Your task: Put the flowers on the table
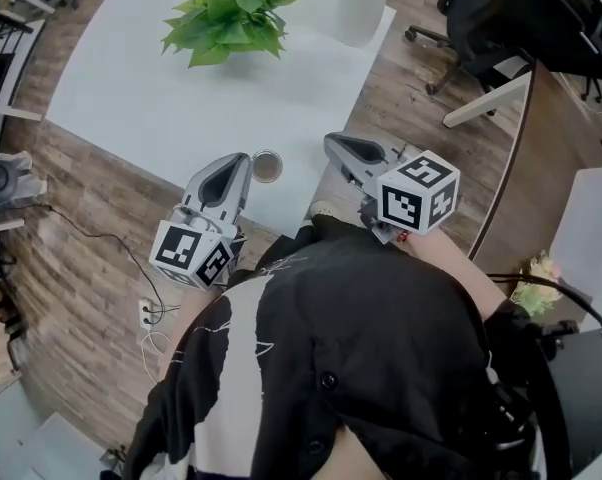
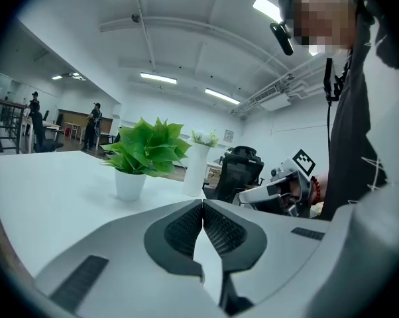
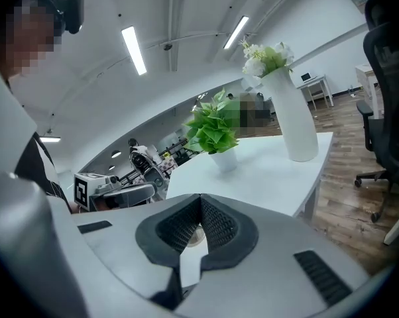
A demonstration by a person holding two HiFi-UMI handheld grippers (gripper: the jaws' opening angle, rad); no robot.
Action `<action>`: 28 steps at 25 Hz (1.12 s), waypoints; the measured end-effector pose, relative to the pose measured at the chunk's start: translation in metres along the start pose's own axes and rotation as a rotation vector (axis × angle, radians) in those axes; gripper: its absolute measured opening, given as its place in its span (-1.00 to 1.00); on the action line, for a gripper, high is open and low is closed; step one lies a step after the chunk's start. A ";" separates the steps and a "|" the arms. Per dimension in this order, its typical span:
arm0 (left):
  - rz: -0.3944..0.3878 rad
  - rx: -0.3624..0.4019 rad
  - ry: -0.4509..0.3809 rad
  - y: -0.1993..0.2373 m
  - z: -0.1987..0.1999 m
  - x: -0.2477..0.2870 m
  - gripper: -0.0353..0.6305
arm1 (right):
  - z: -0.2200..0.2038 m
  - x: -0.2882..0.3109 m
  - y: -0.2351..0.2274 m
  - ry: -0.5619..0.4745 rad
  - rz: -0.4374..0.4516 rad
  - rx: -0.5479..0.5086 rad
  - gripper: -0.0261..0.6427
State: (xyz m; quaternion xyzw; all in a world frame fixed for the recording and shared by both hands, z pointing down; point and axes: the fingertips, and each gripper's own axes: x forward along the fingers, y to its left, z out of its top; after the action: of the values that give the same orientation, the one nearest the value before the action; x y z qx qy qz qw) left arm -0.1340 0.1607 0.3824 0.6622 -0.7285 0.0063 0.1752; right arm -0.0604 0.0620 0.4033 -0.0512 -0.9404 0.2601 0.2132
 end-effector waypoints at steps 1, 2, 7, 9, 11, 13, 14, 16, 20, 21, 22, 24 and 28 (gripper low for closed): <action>-0.007 0.004 0.001 -0.003 0.001 0.001 -0.85 | 0.000 -0.001 -0.001 -0.001 -0.002 0.003 -0.89; -0.012 0.007 0.002 -0.005 0.001 0.002 -0.85 | -0.001 -0.001 -0.002 -0.002 -0.003 0.003 -0.89; -0.030 0.005 0.022 -0.012 -0.008 0.006 -0.85 | -0.003 -0.001 0.001 0.008 0.006 -0.011 -0.89; -0.038 0.005 0.027 -0.015 -0.010 0.007 -0.85 | -0.004 -0.002 0.001 0.010 0.006 -0.010 -0.89; -0.041 0.002 0.026 -0.017 -0.010 0.007 -0.85 | -0.006 -0.003 0.001 0.012 0.004 -0.007 -0.89; -0.040 0.002 0.025 -0.017 -0.011 0.008 -0.85 | -0.007 -0.004 0.001 0.019 0.005 -0.009 -0.89; -0.039 0.003 0.026 -0.017 -0.012 0.008 -0.85 | -0.008 -0.004 0.002 0.024 0.007 -0.012 -0.89; -0.036 0.001 0.027 -0.017 -0.014 0.008 -0.85 | -0.010 -0.004 0.003 0.032 0.007 -0.018 -0.89; -0.038 -0.006 0.028 -0.018 -0.016 0.010 -0.85 | -0.012 -0.005 0.003 0.037 0.001 -0.025 -0.89; -0.041 -0.007 0.029 -0.018 -0.017 0.010 -0.85 | -0.012 -0.005 0.002 0.036 -0.002 -0.025 -0.89; -0.042 -0.008 0.030 -0.019 -0.017 0.010 -0.85 | -0.012 -0.006 0.002 0.036 -0.004 -0.024 -0.89; -0.042 -0.010 0.032 -0.019 -0.018 0.010 -0.85 | -0.012 -0.006 0.001 0.034 -0.006 -0.023 -0.89; -0.037 -0.013 0.032 -0.018 -0.018 0.011 -0.85 | -0.013 -0.006 0.000 0.037 -0.008 -0.024 -0.89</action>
State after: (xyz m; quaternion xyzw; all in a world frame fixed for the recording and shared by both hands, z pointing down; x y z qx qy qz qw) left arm -0.1124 0.1525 0.3983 0.6742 -0.7133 0.0088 0.1915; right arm -0.0497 0.0666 0.4109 -0.0548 -0.9395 0.2469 0.2309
